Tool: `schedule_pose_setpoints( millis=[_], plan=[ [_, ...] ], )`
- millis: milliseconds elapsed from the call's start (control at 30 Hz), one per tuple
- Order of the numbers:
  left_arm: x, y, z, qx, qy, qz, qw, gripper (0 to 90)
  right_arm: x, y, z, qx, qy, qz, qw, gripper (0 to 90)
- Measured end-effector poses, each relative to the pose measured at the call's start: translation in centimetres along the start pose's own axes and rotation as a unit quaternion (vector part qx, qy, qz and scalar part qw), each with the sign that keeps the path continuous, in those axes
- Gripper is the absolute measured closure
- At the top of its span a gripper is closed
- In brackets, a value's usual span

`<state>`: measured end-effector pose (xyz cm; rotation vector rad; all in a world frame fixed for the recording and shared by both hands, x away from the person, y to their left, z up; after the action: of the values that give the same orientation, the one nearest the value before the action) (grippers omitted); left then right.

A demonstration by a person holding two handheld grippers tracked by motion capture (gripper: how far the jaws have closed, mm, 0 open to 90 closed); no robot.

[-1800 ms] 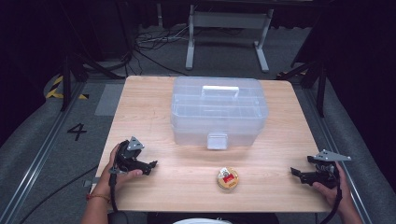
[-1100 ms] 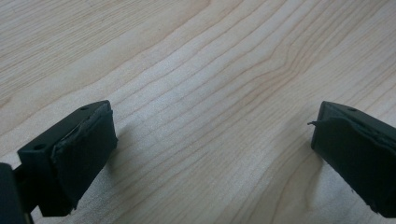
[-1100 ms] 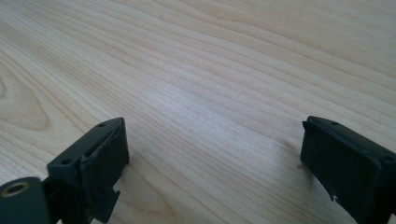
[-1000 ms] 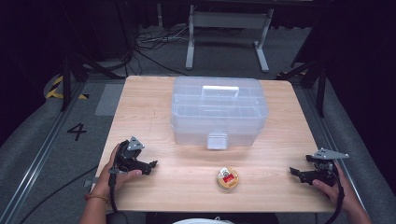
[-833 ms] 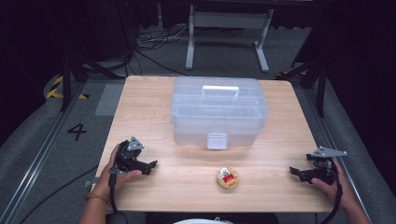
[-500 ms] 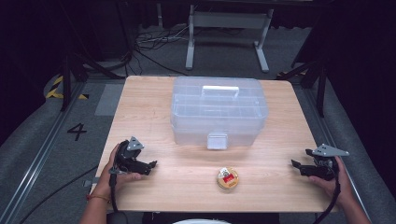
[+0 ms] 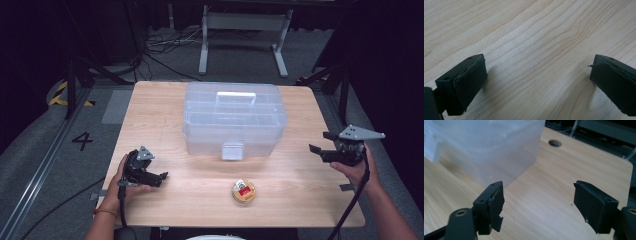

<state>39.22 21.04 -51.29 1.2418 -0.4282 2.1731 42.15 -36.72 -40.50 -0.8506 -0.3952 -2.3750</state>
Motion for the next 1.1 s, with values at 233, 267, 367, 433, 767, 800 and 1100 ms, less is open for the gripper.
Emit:
schedule_pose_setpoints(
  millis=[233, 267, 367, 433, 767, 800, 1100],
  plan=[
    [0.7, 0.1, 0.5, 0.007, 0.001, -0.007, 1.0, 18.7, 1.2, -1.3, 7.3, 0.048, 0.035, 0.003, 0.9982, 30.5],
    [0.9, 0.2, 0.8, 0.003, 0.003, -0.006, 1.0, 25.0, 1.2, -1.5, 8.3, 0.052, 0.036, 0.006, 0.998, 30.5],
    [1.3, 0.6, 1.8, -0.009, 0.012, 0.01, 0.9998, 17.7, 0.4, -2.4, 10.9, 0.068, 0.033, 0.008, 0.9971, 31.0],
    [1.7, 0.9, 2.9, -0.022, 0.024, 0.009, 0.9994, 20.4, -0.4, -3.2, 12.4, 0.078, 0.028, 0.017, 0.9965, 33.8],
    [2.9, 2.6, 8.7, -0.074, 0.051, 0.012, 0.9958, 17.3, -4.8, -7.6, 17.8, 0.136, -0.008, 0.041, 0.9898, 38.1],
    [2.8, 2.7, 9.2, -0.075, 0.054, 0.008, 0.9957, 17.3, -5.5, -8.0, 18.2, 0.141, -0.017, 0.039, 0.989, 38.2],
    [1.7, 3.6, 11.5, -0.097, 0.072, -0.003, 0.9927, 17.1, -8.9, -8.9, 19.8, 0.159, -0.052, 0.038, 0.9851, 67.7]
  ],
)
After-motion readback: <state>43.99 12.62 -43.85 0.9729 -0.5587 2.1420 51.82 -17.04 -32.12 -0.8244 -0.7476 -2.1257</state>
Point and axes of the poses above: each handheld gripper's, and its own axes: x roughly backward along the jaws, z roughly out of its top, y roughly to its right, the point moved 4 cm from there along -x, roughly forward along the jaws, and after that the axes turned 9 degrees about -y, right-handed, at the moved point
